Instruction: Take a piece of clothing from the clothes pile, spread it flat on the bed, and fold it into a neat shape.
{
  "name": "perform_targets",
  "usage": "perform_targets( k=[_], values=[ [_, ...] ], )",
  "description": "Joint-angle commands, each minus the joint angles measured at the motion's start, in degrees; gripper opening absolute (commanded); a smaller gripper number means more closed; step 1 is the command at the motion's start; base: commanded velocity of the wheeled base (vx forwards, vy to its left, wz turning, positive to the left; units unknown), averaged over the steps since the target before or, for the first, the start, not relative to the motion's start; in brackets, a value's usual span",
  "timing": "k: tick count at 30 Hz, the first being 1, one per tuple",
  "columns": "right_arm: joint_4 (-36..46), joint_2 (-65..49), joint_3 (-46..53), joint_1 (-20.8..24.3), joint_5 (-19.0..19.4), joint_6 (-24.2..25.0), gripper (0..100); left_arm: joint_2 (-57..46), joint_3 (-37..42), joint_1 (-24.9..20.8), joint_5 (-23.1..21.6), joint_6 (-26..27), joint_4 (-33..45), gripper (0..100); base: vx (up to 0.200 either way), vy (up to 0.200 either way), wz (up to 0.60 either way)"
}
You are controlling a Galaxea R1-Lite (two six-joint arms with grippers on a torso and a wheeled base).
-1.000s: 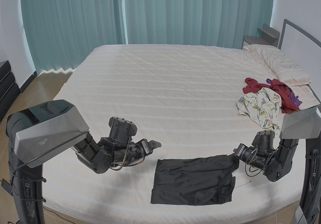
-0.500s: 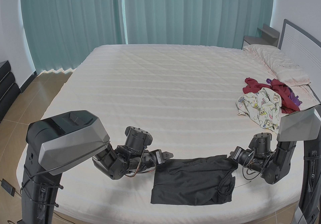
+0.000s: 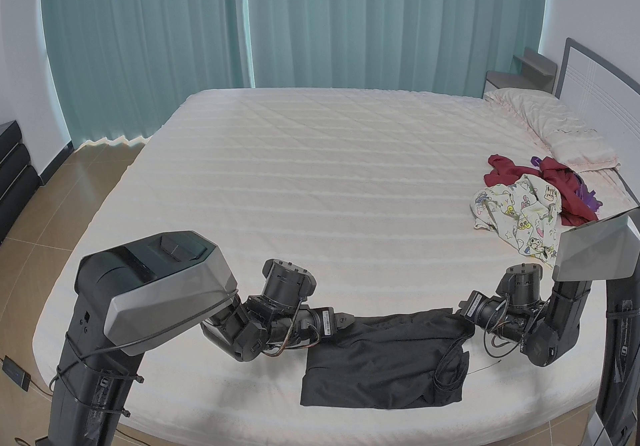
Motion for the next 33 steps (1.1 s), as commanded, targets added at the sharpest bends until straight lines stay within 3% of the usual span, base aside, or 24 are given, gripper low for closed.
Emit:
perform_targets(
  k=[1, 8, 9, 17, 19, 23, 24, 33],
  values=[
    [-0.1, -0.1, 0.0, 0.1, 0.0, 0.0, 0, 0.9, -0.1, -0.7, -0.1, 1.4, -0.1, 100, 0.000, 0.000, 0.00],
    [-2.6, -0.1, 1.3, 0.1, 0.0, -0.3, 0, 1.1, -0.5, -0.9, -0.3, 2.5, 0.0, 100, 0.000, 0.000, 0.00],
    [-2.7, -0.1, 1.5, 0.1, 0.0, -0.3, 0, 1.2, -0.4, -0.9, -0.3, 2.5, -0.1, 0, 0.000, 0.000, 0.00],
    [-3.3, 0.1, 2.3, 0.0, 0.0, -0.6, 0, 1.1, 0.1, -0.3, 1.9, 1.8, -0.6, 0, 0.000, 0.000, 0.00],
    [-3.3, 0.3, 1.9, -0.1, 0.0, -0.6, 0, 1.2, 0.4, 0.6, 5.5, -1.0, -4.0, 0, 0.000, 0.000, 0.00],
    [-3.3, 0.3, 1.8, -0.2, 0.0, -0.6, 0, 1.3, 0.4, 0.7, 5.9, -2.0, -4.8, 0, 0.000, 0.000, 0.00],
    [-3.4, 0.4, 1.6, -0.4, 0.1, -0.5, 0, 1.0, 0.5, 2.0, 7.6, -5.3, -8.3, 0, 0.000, 0.000, 0.00],
    [-3.3, 1.8, -1.0, -0.6, 0.2, -0.7, 0, 1.2, 1.6, 4.8, 8.3, -6.6, -8.7, 0, 0.000, 0.000, 0.00]
  ],
)
